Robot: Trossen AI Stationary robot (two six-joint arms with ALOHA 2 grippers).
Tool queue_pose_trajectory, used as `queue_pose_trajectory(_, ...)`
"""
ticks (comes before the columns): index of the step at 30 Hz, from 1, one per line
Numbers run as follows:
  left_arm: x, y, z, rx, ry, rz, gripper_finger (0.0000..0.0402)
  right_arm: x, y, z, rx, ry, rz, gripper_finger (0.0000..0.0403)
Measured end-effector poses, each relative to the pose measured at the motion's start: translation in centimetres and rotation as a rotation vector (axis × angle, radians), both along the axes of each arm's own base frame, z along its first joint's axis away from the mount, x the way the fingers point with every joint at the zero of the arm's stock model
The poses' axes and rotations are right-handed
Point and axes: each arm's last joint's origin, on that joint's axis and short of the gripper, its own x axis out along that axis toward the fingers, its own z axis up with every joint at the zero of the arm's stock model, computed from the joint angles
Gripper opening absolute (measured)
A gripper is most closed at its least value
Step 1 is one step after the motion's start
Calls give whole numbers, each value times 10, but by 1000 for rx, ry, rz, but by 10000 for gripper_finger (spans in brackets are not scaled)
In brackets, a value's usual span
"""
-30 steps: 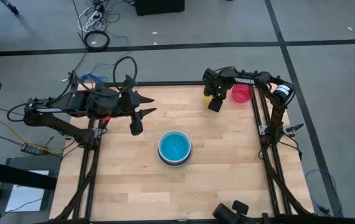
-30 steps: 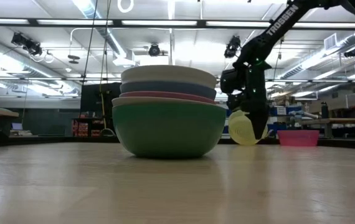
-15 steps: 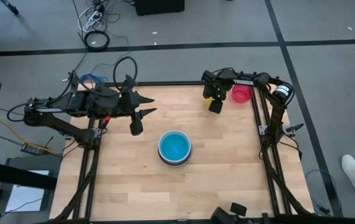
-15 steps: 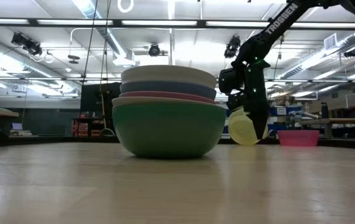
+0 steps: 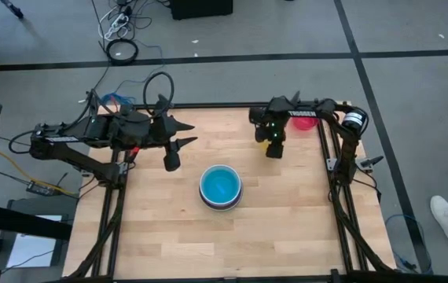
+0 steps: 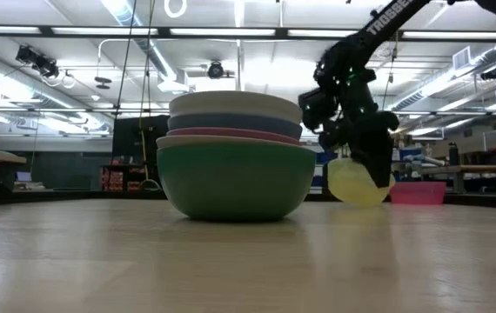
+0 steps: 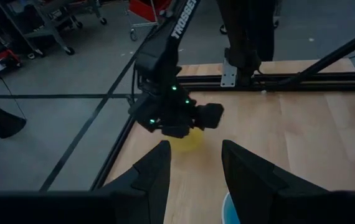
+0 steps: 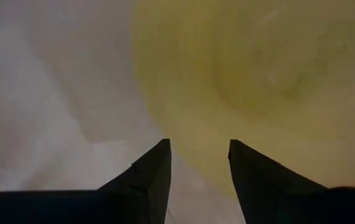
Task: Nest bowls inside each other
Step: Stack the yellow bowl on top of the light blue bowl
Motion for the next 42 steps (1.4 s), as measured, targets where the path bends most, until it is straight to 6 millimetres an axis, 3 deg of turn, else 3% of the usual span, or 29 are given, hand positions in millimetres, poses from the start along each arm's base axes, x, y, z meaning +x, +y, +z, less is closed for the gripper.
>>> queue_pose_trajectory(10, 0, 0, 0, 10, 4, -5, 153, 15, 35, 35, -121, -169, 56, 166)
queue_pose_trajectory(19, 0, 0, 0, 2, 1, -2, 153, 19, 24, 28, -145, -200, 40, 167)
queue_pose_trajectory(30, 0, 0, -1, 6, 12, -3, 153, 26, 42, 28, -89, -219, 68, 167)
queue_pose_trajectory(42, 0, 0, 0, 3, 4, -2, 153, 24, 34, 16, -98, -234, 24, 168)
